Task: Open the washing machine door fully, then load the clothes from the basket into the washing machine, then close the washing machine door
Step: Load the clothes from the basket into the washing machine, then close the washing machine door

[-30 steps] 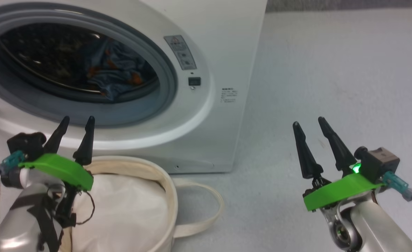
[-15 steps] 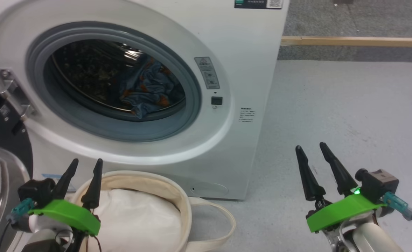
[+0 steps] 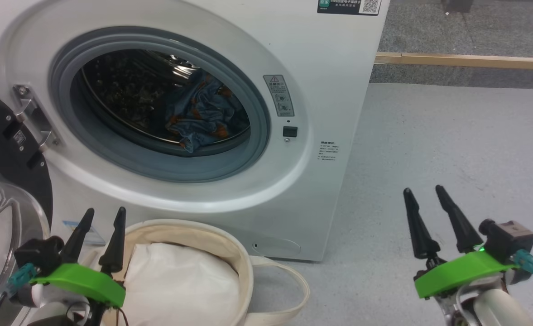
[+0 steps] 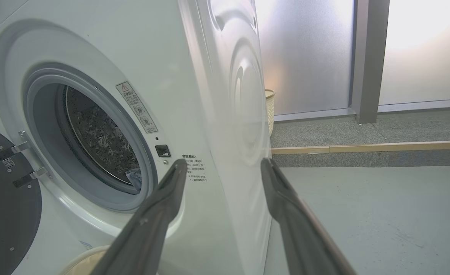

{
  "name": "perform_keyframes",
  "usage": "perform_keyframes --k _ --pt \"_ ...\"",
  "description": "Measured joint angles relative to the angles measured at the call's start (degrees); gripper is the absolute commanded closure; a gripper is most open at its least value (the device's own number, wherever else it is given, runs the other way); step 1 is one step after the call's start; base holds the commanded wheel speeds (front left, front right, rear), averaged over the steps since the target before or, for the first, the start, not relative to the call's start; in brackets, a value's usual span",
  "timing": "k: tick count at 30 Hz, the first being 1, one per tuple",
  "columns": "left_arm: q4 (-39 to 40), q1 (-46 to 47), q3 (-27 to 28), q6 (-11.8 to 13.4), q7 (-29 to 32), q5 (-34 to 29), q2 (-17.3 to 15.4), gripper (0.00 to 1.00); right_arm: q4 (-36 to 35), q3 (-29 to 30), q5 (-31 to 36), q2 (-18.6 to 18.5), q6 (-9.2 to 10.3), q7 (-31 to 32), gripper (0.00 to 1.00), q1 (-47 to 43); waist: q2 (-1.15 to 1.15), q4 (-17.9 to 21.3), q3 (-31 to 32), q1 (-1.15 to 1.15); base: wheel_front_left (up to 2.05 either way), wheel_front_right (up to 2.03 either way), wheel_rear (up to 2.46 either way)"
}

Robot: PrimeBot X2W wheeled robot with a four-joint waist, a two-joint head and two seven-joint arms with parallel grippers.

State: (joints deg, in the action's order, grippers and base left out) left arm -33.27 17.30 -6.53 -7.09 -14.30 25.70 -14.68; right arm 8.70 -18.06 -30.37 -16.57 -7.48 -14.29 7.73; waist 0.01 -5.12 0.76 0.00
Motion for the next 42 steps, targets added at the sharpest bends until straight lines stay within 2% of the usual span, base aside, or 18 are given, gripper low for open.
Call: perform_keyframes --k 11,32,42 --pt "0.14 -0.04 2.07 -0.04 0.00 -0.49 0.04 0.00 0.03 6.02 1.64 -0.13 0.00 0.00 0.00 -0.37 0.00 1.03 0.41 0.00 0.00 0.00 0.00" --pt "-0.56 -0.19 1.91 -0.05 0.00 -0.30 0.08 0.00 0.00 6.27 1.63 0.04 0.00 0.00 0.00 -2.13 0.00 1.44 0.35 0.00 -0.02 0.01 0.00" --pt "-0.81 0.06 1.99 -0.05 0.00 -0.31 0.18 0.00 -0.02 6.20 1.62 0.09 0.00 0.00 0.00 -2.10 0.00 0.92 0.31 0.02 -0.95 0.92 0.03"
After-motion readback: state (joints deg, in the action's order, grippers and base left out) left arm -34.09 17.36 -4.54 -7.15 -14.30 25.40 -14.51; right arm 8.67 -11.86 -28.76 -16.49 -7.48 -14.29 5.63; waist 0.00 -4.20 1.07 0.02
